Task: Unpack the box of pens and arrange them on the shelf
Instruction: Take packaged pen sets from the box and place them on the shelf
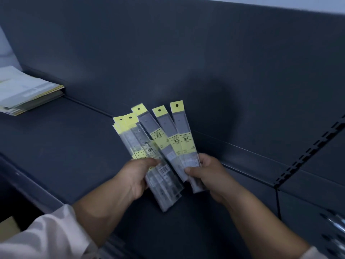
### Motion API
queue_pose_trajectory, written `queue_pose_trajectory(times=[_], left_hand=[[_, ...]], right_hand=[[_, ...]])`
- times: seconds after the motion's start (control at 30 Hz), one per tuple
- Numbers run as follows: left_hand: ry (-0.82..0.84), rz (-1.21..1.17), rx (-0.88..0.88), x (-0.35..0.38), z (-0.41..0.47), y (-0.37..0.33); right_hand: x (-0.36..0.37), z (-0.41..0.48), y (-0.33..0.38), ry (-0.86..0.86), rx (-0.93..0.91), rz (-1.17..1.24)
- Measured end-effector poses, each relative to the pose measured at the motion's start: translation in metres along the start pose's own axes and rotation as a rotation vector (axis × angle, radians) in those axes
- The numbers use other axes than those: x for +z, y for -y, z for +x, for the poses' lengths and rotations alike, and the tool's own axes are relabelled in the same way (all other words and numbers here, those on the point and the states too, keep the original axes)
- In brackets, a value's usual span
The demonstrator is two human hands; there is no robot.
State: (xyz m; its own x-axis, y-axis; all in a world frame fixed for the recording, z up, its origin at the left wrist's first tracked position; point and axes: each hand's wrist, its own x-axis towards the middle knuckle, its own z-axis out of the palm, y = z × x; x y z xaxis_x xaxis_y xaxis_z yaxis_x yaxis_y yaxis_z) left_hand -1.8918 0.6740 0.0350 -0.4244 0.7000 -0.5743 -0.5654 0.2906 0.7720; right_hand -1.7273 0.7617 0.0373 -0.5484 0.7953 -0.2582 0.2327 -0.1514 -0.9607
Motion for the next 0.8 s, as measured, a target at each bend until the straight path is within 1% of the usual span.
queue_pose_trajectory(times=[0.23, 0.3, 0.43, 0.57, 0.67, 0.8], left_hand=[[0.008, -0.078, 0.018, 0.0, -0.004, -0.002], [0.025, -0.082, 0.019, 0.0, -0.006, -0.002], [0.031, -0.067, 0.029, 0.003, -0.007, 0.0], [0.026, -0.044, 0.016, 0.009, -0.006, 0.004], [0.049, -0.015, 0.007, 0.012, -0.006, 0.007], [0.04, -0.02, 0.016, 0.003, -0.005, 0.003]], right_hand=[[0.006, -0.002, -0.001, -0.011, 0.005, -0.042], [0.007, -0.003, -0.001, 0.024, 0.016, -0.082], [0.01, -0.006, -0.002, 0.108, 0.021, -0.259], [0.019, -0.006, 0.003, 0.109, -0.04, -0.499], [0.027, -0.01, 0.004, 0.071, -0.084, -0.673], [0.02, -0.008, 0.003, -0.032, -0.068, -0.797]])
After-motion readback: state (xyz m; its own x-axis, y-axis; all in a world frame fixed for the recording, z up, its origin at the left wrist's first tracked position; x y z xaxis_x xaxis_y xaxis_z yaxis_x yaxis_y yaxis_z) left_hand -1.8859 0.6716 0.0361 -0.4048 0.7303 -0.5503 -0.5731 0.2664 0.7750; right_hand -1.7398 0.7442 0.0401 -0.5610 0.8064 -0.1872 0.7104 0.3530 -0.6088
